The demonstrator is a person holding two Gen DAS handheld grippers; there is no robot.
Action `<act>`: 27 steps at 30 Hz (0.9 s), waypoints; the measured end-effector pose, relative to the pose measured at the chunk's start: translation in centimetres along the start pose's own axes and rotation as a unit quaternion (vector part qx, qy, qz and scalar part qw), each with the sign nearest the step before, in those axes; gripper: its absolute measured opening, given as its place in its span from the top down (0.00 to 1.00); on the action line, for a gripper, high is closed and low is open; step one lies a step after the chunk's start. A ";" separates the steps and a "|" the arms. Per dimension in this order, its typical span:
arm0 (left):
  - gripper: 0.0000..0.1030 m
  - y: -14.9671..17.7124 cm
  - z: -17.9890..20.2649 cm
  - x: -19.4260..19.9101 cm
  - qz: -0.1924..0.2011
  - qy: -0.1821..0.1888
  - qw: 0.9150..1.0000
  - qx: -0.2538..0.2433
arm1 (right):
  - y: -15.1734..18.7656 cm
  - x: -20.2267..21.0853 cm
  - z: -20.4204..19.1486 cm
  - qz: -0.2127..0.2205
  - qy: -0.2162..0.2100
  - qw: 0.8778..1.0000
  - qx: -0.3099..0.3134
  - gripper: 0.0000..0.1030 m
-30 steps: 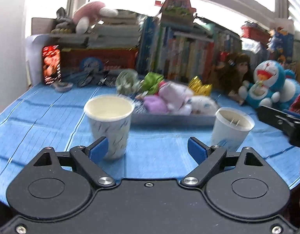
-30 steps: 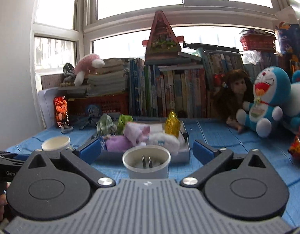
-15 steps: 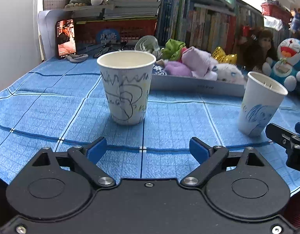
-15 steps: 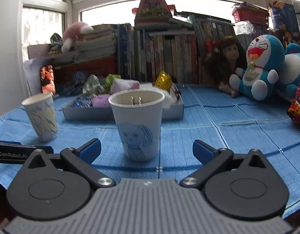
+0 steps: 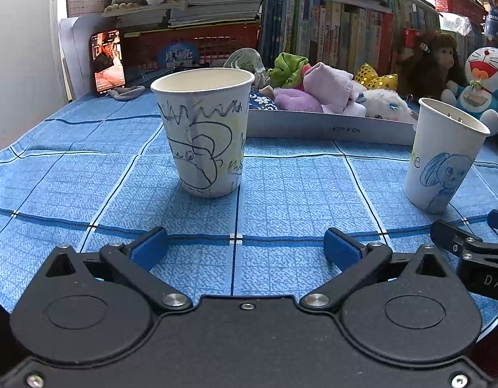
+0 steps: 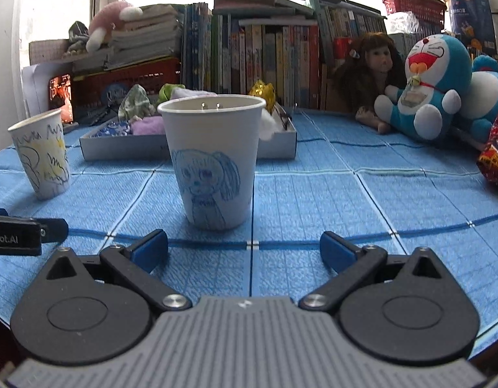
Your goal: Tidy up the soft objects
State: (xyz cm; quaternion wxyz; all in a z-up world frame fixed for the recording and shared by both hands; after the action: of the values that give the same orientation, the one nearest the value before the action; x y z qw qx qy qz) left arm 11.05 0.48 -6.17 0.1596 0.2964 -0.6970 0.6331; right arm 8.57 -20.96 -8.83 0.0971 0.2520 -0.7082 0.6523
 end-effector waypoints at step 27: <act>0.00 0.0 0.0 -0.2 0.004 -0.010 1.000 0.002 | 0.2 -0.4 -0.2 -0.009 -0.005 1.000 0.019 0.00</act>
State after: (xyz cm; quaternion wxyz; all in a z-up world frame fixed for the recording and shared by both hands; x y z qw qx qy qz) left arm 11.21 0.57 -6.30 0.1493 0.3000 -0.6984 0.6324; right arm 8.75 -20.64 -9.19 0.0948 0.2630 -0.6940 0.6635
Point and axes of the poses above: each gripper's, at about its wrist camera, not at the fingertips, and x roughly against the way its jaws point, z to its right, y to its underside, the point moved 9 cm from there along -x, roughly the way its jaws point, and after that the axes turned 14 degrees about -y, right-handed, at the moved point
